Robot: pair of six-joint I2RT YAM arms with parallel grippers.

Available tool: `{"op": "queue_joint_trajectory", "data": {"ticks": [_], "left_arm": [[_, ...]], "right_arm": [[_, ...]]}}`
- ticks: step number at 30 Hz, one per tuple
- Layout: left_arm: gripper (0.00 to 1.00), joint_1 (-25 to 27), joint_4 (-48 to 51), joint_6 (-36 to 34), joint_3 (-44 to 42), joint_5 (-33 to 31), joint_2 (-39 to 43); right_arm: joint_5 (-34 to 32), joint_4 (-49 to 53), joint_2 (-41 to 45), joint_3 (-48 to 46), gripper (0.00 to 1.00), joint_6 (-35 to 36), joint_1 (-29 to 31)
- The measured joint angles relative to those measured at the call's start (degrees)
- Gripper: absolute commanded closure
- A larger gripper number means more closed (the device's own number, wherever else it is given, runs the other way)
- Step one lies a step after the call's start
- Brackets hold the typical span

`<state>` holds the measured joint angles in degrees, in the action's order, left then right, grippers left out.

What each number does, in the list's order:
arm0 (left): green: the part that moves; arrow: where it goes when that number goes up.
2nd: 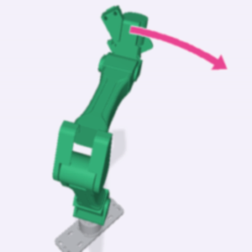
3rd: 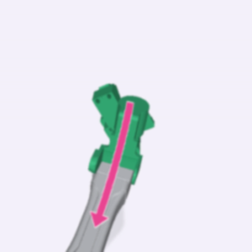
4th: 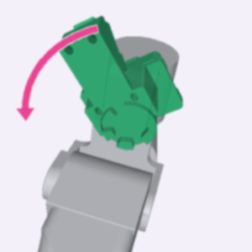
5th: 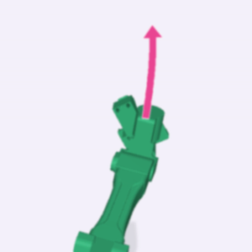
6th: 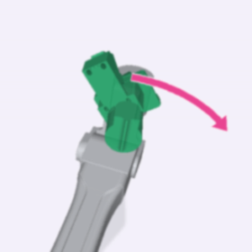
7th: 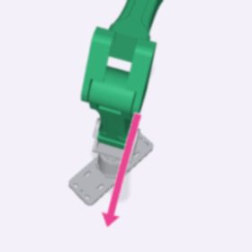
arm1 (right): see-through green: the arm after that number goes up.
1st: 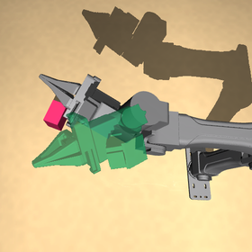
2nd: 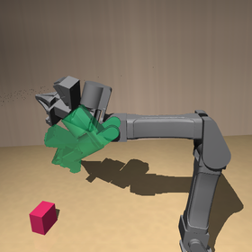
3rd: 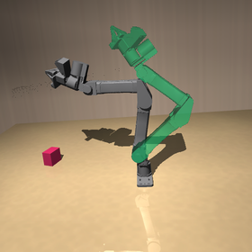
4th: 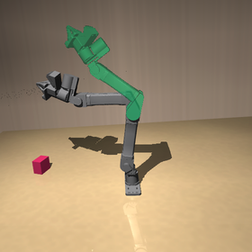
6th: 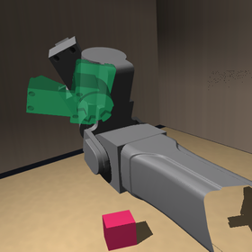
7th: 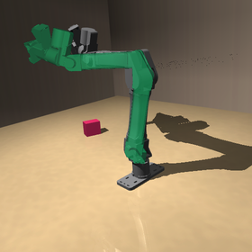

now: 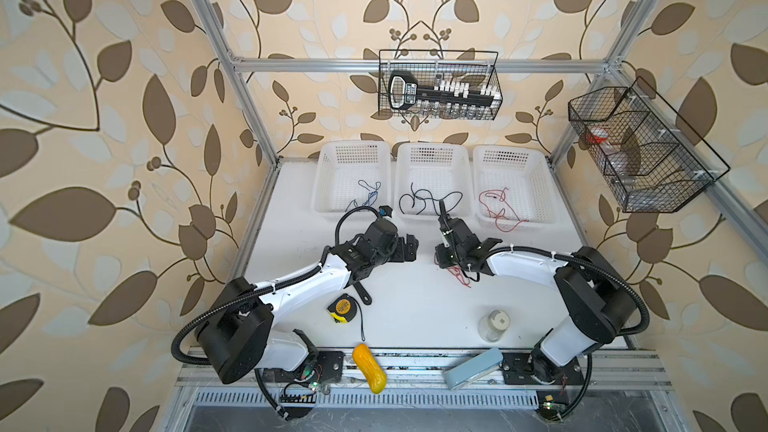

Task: Untangle the cables
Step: 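Return the right gripper to the remaining red wire and grasp it, then lift the red wire toward the far basket with the right gripper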

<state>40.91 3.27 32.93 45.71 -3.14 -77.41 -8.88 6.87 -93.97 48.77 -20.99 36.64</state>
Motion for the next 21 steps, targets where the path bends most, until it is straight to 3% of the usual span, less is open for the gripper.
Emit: {"op": "queue_joint_trajectory", "data": {"ticks": [9,21], "left_arm": [[0.01,0.0,0.0,0.0,0.0,-0.1,0.0],[0.01,0.0,-3.6,-0.2,-1.4,1.5,0.2]], "right_arm": [[-0.3,-1.4,1.2,0.0,1.00,0.8,0.1],[2.4,-10.3,11.8,-0.1,1.00,4.7,0.1]]}}
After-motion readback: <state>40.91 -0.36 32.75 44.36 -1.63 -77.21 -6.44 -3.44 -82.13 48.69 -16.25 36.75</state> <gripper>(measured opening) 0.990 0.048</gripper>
